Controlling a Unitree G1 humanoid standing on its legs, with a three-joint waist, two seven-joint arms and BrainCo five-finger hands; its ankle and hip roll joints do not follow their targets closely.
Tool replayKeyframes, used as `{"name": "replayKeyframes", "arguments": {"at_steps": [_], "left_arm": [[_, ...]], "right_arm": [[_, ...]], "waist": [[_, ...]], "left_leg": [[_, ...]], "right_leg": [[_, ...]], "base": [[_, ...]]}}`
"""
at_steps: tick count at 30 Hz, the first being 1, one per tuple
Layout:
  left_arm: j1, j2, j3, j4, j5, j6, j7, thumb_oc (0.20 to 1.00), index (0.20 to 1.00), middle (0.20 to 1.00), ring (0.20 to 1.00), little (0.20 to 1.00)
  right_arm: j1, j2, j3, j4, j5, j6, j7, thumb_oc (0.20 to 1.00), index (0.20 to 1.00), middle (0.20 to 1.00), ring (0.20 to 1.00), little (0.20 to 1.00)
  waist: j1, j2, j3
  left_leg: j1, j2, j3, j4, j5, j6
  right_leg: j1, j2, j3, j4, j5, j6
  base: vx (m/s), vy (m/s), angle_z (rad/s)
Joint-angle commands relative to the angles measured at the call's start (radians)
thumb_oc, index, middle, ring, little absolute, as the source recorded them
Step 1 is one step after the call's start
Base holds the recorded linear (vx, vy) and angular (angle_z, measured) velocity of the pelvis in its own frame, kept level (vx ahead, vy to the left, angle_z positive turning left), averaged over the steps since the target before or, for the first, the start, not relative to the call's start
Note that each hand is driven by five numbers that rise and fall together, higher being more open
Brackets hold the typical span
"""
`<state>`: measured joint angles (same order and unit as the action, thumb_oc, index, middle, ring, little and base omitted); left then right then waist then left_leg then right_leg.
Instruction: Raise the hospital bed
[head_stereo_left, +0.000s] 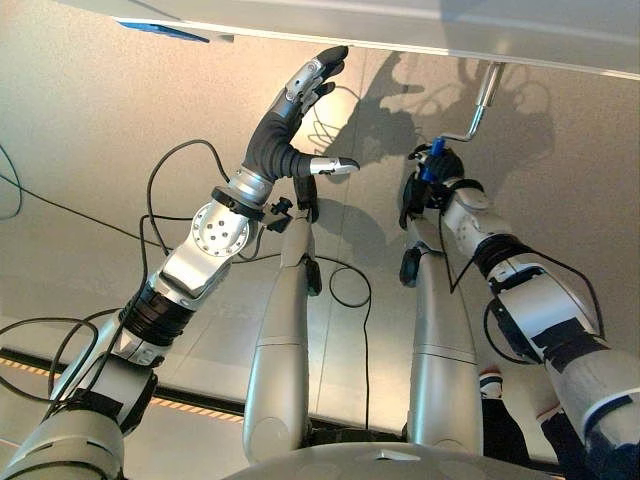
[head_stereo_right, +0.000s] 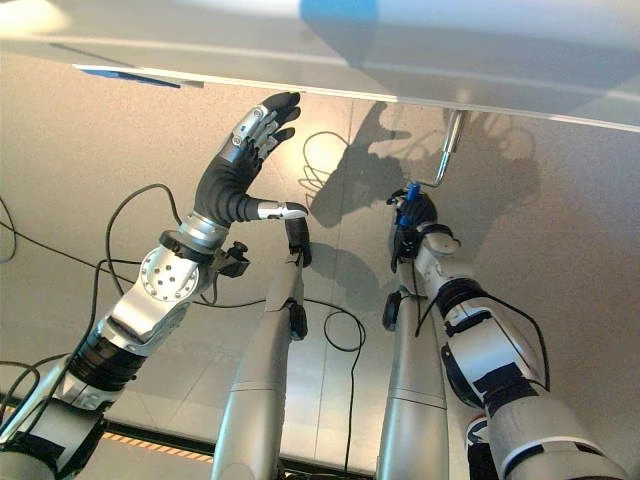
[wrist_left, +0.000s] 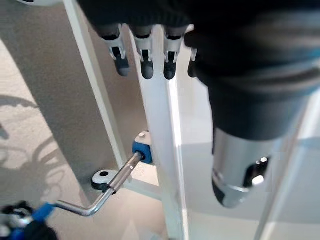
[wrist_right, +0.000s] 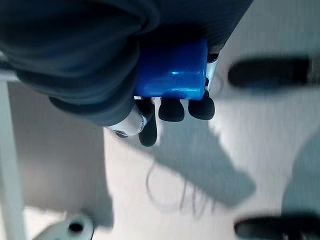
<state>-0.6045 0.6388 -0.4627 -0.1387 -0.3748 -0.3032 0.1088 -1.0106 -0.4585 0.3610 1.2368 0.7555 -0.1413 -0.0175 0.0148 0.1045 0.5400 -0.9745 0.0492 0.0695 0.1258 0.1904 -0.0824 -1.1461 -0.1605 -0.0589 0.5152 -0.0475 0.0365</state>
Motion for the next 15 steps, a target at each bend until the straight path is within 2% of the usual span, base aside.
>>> {"name": "replayKeyframes", "arguments": {"at_steps": [1,5,9,15], "left_arm": [[0.015,-0.013,-0.007,-0.134,-0.023,-0.07,-0.024,1.0,1.0,1.0,1.0,1.0],[0.019,-0.011,-0.018,-0.136,-0.039,-0.07,-0.04,1.0,1.0,1.0,1.0,1.0],[0.028,-0.012,-0.02,-0.141,-0.038,-0.067,-0.045,1.0,1.0,1.0,1.0,1.0],[0.044,0.003,-0.007,-0.155,-0.021,-0.067,-0.048,1.0,1.0,1.0,1.0,1.0]], "right_arm": [[-0.013,-0.122,-0.007,0.053,-0.04,-0.007,-0.042,0.2,0.2,0.2,0.2,0.2],[-0.013,-0.21,-0.039,0.093,-0.04,-0.004,-0.054,0.2,0.2,0.2,0.2,0.2],[-0.004,-0.245,-0.061,0.106,-0.026,-0.01,-0.06,0.2,0.2,0.2,0.2,0.2],[0.105,-0.288,-0.126,0.032,0.045,-0.062,-0.068,0.2,0.2,0.2,0.2,0.2]], "waist": [[-0.022,0.073,-0.02],[-0.02,0.09,-0.02],[-0.021,0.092,-0.02],[-0.053,0.069,-0.02]], "left_leg": [[0.016,-0.008,0.029,0.134,-0.141,0.007],[0.023,0.0,0.041,0.124,-0.14,0.001],[0.029,0.002,0.046,0.117,-0.139,-0.001],[0.038,0.01,0.048,0.117,-0.143,-0.004]], "right_leg": [[0.084,0.012,0.018,-0.214,0.134,0.132],[0.065,0.021,0.031,-0.2,0.129,0.133],[0.055,0.028,0.04,-0.198,0.127,0.133],[0.054,0.044,0.044,-0.195,0.125,0.131]], "base": [[0.01,-0.022,-0.04],[0.01,-0.046,-0.04],[0.01,-0.03,-0.06],[0.01,-0.031,-0.02]]}}
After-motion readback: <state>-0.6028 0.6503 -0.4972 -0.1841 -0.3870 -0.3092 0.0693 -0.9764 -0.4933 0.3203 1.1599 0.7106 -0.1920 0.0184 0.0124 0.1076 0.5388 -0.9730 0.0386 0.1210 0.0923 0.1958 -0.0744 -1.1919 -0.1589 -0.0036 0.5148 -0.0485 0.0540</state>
